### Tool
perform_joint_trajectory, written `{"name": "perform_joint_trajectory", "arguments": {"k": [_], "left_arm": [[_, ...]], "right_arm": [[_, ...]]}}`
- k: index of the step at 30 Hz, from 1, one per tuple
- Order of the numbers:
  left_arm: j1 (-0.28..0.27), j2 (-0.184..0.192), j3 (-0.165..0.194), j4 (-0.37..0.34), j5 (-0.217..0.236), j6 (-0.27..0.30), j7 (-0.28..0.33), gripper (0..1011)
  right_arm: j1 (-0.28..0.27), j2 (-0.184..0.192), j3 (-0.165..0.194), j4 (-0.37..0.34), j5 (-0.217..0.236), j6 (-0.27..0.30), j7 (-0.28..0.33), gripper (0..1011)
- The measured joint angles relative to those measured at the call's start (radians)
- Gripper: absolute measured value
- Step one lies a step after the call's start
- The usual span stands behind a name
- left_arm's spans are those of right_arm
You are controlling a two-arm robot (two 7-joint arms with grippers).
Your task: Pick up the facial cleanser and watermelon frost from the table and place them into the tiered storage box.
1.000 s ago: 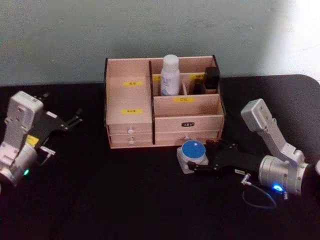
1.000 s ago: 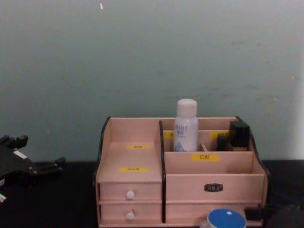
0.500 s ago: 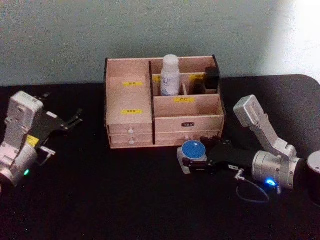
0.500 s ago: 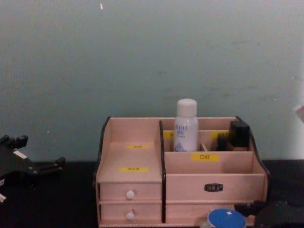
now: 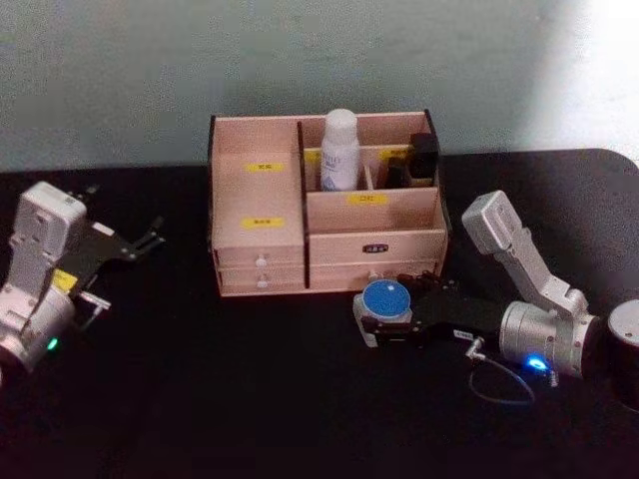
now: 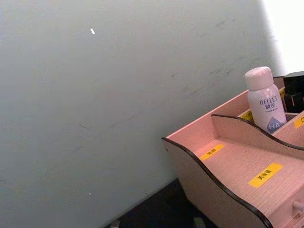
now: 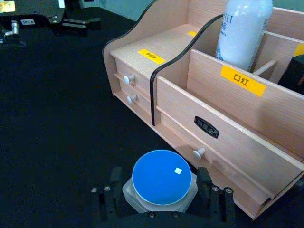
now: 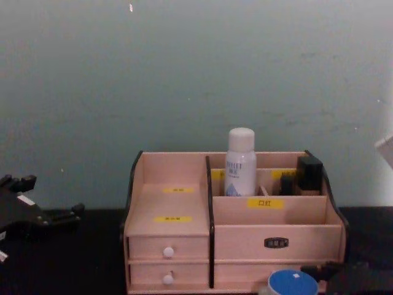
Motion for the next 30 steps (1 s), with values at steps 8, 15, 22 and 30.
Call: {"name": "perform_joint_trajectory", "arguments": {"k": [8,15,22,30], "left_arm": [[0.0,0.0,0.0,0.0,0.0,0.0,0.0,1001],[0.0,0.0,0.0,0.0,0.0,0.0,0.0,1001],[0.0,0.0,0.0,0.0,0.0,0.0,0.0,1001],[0.0,0.0,0.0,0.0,0.0,0.0,0.0,1001]], "right_arm": [[0.0,0.001,0.001,0.0,0.0,0.0,0.0,1000],[0.0,0.001,0.001,0.0,0.0,0.0,0.0,907],[-0.001,0.001,0.002,-0.001,0.0,0.0,-0.001,729],[-0.001,0.001,0.002,-0.001,0.001,0.001,-0.001,726]]}}
